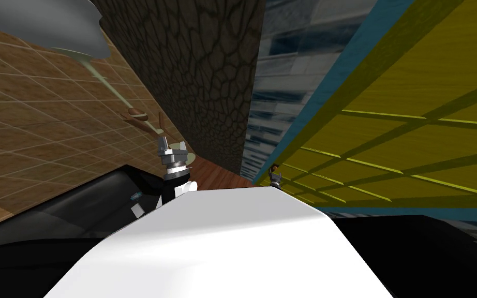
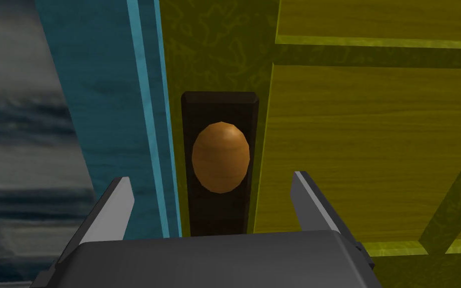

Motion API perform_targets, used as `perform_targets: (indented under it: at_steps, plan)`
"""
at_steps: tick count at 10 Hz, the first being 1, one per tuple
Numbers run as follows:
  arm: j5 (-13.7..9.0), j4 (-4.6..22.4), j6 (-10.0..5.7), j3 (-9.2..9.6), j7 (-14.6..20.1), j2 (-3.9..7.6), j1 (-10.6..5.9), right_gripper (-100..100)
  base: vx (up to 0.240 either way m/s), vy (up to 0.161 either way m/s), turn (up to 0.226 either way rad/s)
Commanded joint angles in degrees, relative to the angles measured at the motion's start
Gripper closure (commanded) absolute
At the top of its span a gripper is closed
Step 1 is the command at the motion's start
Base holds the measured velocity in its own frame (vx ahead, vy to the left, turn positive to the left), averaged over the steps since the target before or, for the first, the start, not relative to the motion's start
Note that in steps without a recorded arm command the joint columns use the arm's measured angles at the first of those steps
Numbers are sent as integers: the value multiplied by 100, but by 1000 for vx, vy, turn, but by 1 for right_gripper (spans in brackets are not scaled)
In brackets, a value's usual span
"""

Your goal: Pull the door open

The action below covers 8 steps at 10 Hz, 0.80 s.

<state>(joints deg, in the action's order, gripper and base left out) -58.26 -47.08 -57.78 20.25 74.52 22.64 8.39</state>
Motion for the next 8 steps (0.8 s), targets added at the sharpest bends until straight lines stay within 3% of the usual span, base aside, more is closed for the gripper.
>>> perform_targets:
  at_steps: [1,3,4,8]
  plan:
    - [-4,70,-39,-16,199,126,60,-100,171,-73,36]
    - [-12,3,-23,-22,178,146,107,-100,128,-26,5]
    - [-12,3,-23,-22,178,146,107,100,-29,13,22]
    - [-12,3,-23,-22,178,146,107,100,-10,0,3]
